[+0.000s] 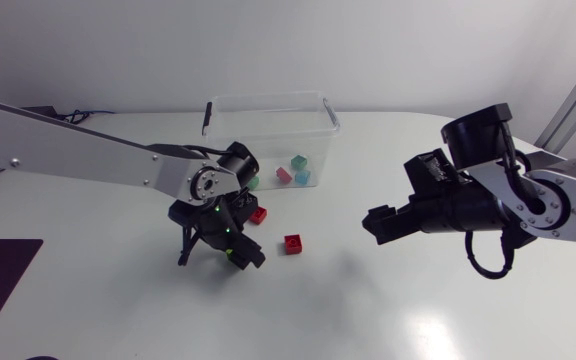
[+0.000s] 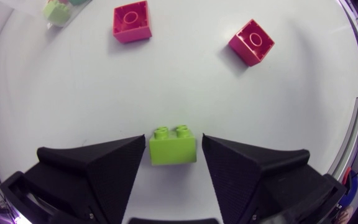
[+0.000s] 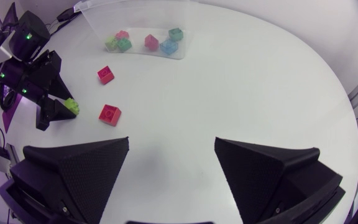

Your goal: Place the duplo bricks in the container

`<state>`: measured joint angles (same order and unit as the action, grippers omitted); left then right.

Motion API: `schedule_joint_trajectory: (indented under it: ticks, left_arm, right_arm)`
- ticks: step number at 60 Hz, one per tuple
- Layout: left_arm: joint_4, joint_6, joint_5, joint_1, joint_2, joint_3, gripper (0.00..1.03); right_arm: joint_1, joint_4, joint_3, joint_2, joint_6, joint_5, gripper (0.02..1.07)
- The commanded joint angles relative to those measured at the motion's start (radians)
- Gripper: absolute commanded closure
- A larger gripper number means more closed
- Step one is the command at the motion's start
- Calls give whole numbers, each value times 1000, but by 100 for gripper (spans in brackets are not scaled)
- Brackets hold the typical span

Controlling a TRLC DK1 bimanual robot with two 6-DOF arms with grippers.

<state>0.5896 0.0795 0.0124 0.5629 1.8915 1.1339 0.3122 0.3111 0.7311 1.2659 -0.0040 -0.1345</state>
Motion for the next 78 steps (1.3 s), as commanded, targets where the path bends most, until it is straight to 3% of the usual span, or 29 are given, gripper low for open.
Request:
schedule_joint_trajectory:
  ticks: [1,5,9,20,25,34,51,78]
  left_arm:
    - [12,-7,9,11,-2,-28,47]
    - [12,-9,11,8,1,-26,57]
    - [1,-9,12,0,1,-17,76]
    - [12,-1,46,28,-15,-10,83]
    - [55,11,58,26,-72,18,83]
    - [119,39,58,-52,-189,190,83]
    - [145,46,50,-127,-164,521,83]
    - [-159,3,31,-181,26,612,82]
  right_arm:
    - [7,-6,-27,-13,-1,-1,7]
    - [7,-6,-30,-16,-2,-1,7]
    - [7,-6,-32,-19,-4,-1,7]
    - [7,-4,-33,-23,-5,1,7]
    - [7,0,-29,-26,-5,1,7]
    - [15,14,-6,-23,-7,3,7]
    - [88,16,40,36,13,36,7]
    - [146,-10,82,147,18,61,7]
